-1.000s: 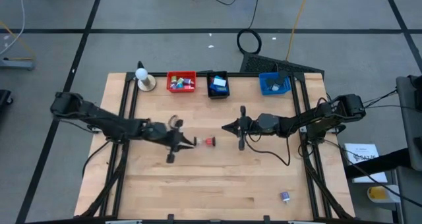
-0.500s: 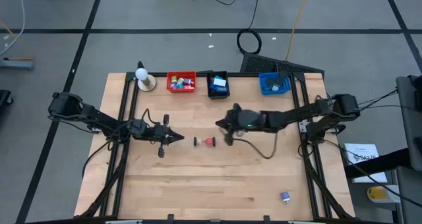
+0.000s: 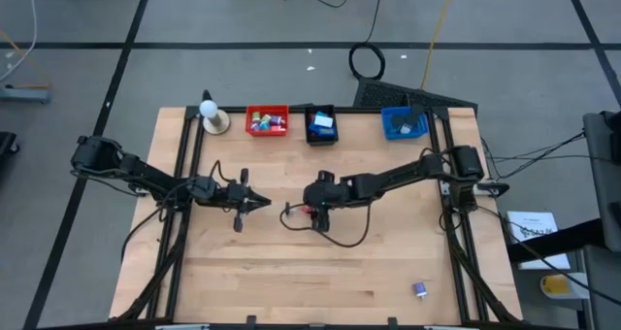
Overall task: Pick & Place Office items
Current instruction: Put the pink hourglass into the blue bin
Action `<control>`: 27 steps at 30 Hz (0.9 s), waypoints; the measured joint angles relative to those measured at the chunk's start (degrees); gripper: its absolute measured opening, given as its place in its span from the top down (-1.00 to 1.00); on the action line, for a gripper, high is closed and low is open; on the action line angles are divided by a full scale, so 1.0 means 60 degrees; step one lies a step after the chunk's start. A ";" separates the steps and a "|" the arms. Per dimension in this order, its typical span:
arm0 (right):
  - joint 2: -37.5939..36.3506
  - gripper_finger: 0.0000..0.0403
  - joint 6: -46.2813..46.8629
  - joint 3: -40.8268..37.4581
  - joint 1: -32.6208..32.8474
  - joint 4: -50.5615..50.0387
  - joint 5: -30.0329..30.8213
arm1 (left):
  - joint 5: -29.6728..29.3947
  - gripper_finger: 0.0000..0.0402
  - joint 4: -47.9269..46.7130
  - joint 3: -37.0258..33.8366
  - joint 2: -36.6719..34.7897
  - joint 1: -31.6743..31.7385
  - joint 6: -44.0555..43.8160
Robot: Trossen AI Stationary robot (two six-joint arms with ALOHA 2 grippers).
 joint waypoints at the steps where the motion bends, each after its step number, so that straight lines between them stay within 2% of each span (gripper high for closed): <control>1: 0.0041 -0.39 -0.0085 -0.0003 0.0000 -0.0025 -0.0015 | 0.0000 0.84 0.0004 0.0000 0.0000 0.0000 0.0003; 4: 0.0296 -0.54 -0.0205 -0.0010 0.0000 0.0158 -0.0035 | 0.0000 0.84 0.0000 0.0000 0.0000 0.0000 0.0003; 8: 0.0454 -0.54 -0.0208 -0.0007 0.0000 0.0273 -0.0299 | 0.0000 0.84 -0.0001 0.0000 0.0000 0.0000 -0.0001; 14: 0.0602 -0.26 -0.0209 -0.0032 -0.0004 0.0074 -0.0357 | 0.0000 0.84 -0.0004 0.0000 0.0000 0.0000 0.0003; 22: 0.0493 0.19 -0.0106 -0.0025 -0.0016 -0.0045 -0.0995 | 0.0003 0.84 -0.0070 0.0000 0.0000 -0.0004 -0.0001; 27: 0.0241 0.21 -0.0030 -0.0034 -0.0015 -0.0611 -0.1059 | 0.0004 0.84 -0.0165 0.0000 0.0000 -0.0007 -0.0005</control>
